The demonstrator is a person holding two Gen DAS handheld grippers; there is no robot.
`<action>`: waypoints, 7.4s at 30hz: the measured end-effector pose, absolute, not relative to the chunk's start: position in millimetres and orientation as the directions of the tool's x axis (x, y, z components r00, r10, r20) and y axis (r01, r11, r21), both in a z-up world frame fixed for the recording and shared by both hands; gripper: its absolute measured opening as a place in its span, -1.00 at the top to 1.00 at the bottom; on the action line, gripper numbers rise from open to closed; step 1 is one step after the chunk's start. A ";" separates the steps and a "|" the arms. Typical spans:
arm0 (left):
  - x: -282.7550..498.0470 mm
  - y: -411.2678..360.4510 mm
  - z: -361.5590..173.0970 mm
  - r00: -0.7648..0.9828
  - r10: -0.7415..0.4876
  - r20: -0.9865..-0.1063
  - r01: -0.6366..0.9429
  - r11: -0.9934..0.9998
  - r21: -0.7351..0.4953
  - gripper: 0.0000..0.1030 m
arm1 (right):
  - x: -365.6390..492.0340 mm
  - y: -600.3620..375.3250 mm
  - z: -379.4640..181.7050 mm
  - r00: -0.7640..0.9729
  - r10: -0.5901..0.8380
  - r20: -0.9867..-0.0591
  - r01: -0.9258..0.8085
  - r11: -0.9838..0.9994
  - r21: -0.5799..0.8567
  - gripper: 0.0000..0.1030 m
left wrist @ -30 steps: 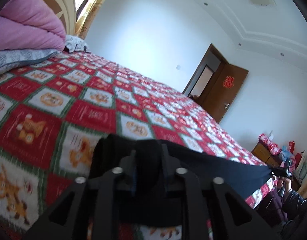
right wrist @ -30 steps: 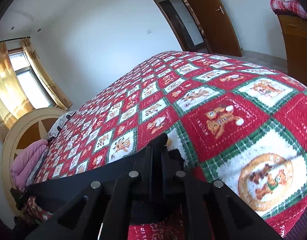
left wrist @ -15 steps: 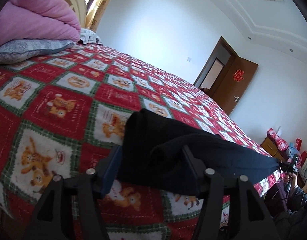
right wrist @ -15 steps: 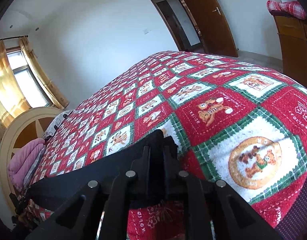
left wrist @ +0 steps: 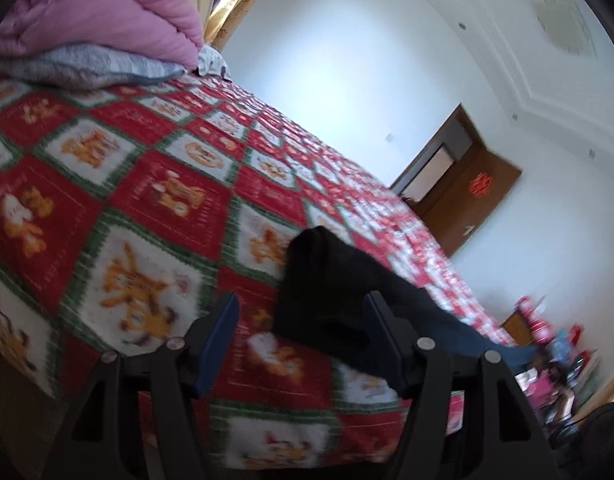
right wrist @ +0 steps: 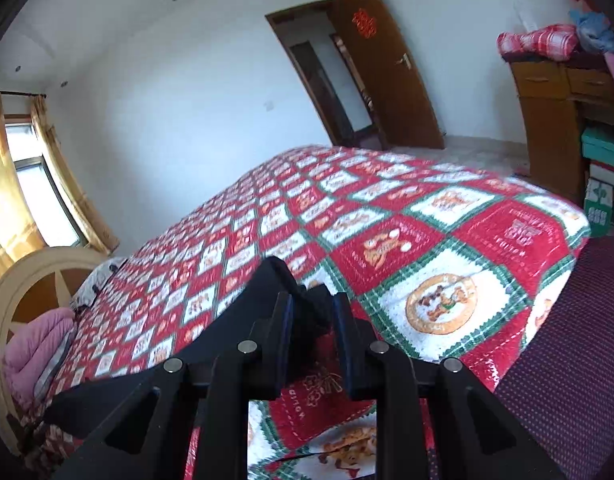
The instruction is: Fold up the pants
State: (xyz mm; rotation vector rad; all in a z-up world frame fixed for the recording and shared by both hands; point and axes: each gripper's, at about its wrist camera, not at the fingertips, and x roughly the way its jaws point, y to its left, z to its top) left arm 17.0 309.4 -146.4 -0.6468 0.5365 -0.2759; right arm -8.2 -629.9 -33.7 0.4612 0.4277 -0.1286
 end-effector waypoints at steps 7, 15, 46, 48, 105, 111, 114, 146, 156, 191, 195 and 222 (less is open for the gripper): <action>32.7 273.4 -151.1 0.744 -0.501 -0.441 0.081 0.724 -0.685 -0.30 | 7.9 -543.6 7.5 0.919 0.121 -0.375 0.007 0.946 0.323 0.06; 33.7 256.1 -173.5 0.682 -0.577 -0.450 0.067 0.662 -0.747 -0.19 | 44.4 -380.5 -11.0 0.776 0.394 -0.492 -0.368 0.917 0.155 0.03; 78.4 284.6 -130.6 0.739 -0.625 -0.252 0.167 0.532 -0.830 0.71 | 138.8 -161.2 -107.9 0.448 0.357 -0.820 -0.779 0.605 -0.163 0.94; 98.9 285.9 -118.0 0.749 -0.620 -0.235 0.180 0.531 -0.828 0.71 | 148.8 -165.0 -94.2 0.489 0.353 -0.798 -0.745 0.645 -0.172 0.94; 94.7 126.8 -79.6 0.691 -0.593 -0.413 0.396 0.789 -0.471 -0.42 | 59.9 -277.3 -81.2 0.669 0.276 -0.690 -0.510 0.846 -0.156 0.05; 124.4 2.7 -108.6 0.471 -0.732 -0.492 0.547 0.680 -0.488 -0.42 | 81.7 -429.7 -38.3 0.763 0.081 -0.641 -0.096 0.995 0.012 0.05; 132.9 -37.4 -126.3 0.389 -0.757 -0.525 0.562 0.647 -0.516 -0.42 | 96.5 -503.4 -24.9 0.758 -0.055 -0.650 0.098 0.995 0.029 0.05; 123.2 -75.2 -148.1 0.396 -0.757 -0.520 0.564 0.647 -0.512 -0.43 | 14.7 -589.7 -41.8 0.772 0.059 -0.633 -0.078 0.997 -0.002 0.83; 122.1 -75.0 -149.2 0.400 -0.758 -0.515 0.573 0.645 -0.505 -0.43 | 74.9 -588.8 -47.8 0.631 0.162 -0.759 -0.159 0.984 0.078 0.90; 116.9 -79.1 -150.6 0.441 -0.750 -0.493 0.563 0.659 -0.498 -0.52 | 54.1 -623.0 -7.6 0.658 0.110 -0.745 0.155 0.948 0.278 0.46; 116.4 -78.4 -150.6 0.443 -0.752 -0.488 0.562 0.657 -0.503 -0.53 | 74.1 -638.8 -29.7 0.649 0.176 -0.741 0.185 0.907 0.378 0.46; 100.4 -70.0 -154.5 0.555 -0.712 -0.429 0.532 0.701 -0.475 -0.53 | 151.9 -634.9 -63.7 0.635 0.146 -0.759 0.181 0.927 0.330 0.91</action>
